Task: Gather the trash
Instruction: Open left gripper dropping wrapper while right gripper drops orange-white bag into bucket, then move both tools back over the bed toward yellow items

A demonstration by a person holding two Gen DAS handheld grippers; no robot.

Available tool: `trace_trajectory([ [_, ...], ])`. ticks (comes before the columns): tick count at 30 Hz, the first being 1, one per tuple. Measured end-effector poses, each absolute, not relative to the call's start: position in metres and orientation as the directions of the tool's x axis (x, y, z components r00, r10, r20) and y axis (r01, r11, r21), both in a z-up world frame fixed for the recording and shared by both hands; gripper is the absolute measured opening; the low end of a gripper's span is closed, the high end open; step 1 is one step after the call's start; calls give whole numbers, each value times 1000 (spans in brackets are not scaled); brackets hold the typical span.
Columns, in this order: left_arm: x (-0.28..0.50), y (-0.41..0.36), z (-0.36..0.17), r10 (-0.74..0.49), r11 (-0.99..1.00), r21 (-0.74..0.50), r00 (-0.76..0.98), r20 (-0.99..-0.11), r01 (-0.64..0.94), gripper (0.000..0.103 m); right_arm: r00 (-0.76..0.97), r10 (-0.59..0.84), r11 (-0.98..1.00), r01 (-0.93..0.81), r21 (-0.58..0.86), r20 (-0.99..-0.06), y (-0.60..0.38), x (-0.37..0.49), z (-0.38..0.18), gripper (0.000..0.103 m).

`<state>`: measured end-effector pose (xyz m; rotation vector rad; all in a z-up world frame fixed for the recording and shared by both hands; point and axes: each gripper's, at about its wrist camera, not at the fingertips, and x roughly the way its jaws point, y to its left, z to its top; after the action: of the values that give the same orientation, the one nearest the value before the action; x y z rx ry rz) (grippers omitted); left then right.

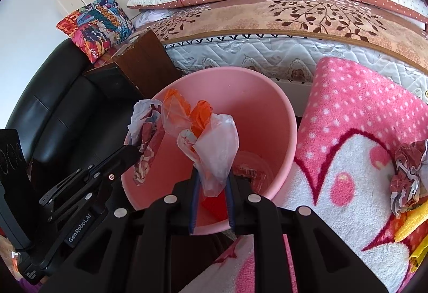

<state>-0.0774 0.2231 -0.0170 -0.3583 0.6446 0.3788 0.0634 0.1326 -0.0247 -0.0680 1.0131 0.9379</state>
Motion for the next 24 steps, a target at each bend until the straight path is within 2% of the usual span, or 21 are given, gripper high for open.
trace_trajectory([
  [6,-77,224,-18,230,870,-201,733,-640,-450,8,195,636,625,-697,350,-747,135,64,-26,17],
  [8,-77,226,-19,223,869,-211,734,-642,-448,9,200,634,627,-698,345,-747,136,63,-25,19],
  [10,-77,228,-20,218,868,-216,733,-644,-447,9,206,634,627,-701,340,-745,136,63,-25,25],
  [13,-77,231,-21,203,866,-228,729,-654,-445,13,218,640,629,-700,339,-737,135,63,-23,37],
  [15,-78,231,-22,193,867,-235,731,-655,-440,14,222,646,628,-699,342,-730,134,63,-21,40],
  [17,-80,231,-19,193,870,-238,741,-644,-432,24,227,650,625,-702,341,-725,133,63,-19,42],
  [20,-82,228,-14,190,873,-244,755,-628,-423,31,241,652,625,-708,330,-719,130,61,-16,44],
  [24,-84,223,-10,193,878,-236,760,-621,-415,31,268,657,625,-716,311,-705,122,56,-10,48],
])
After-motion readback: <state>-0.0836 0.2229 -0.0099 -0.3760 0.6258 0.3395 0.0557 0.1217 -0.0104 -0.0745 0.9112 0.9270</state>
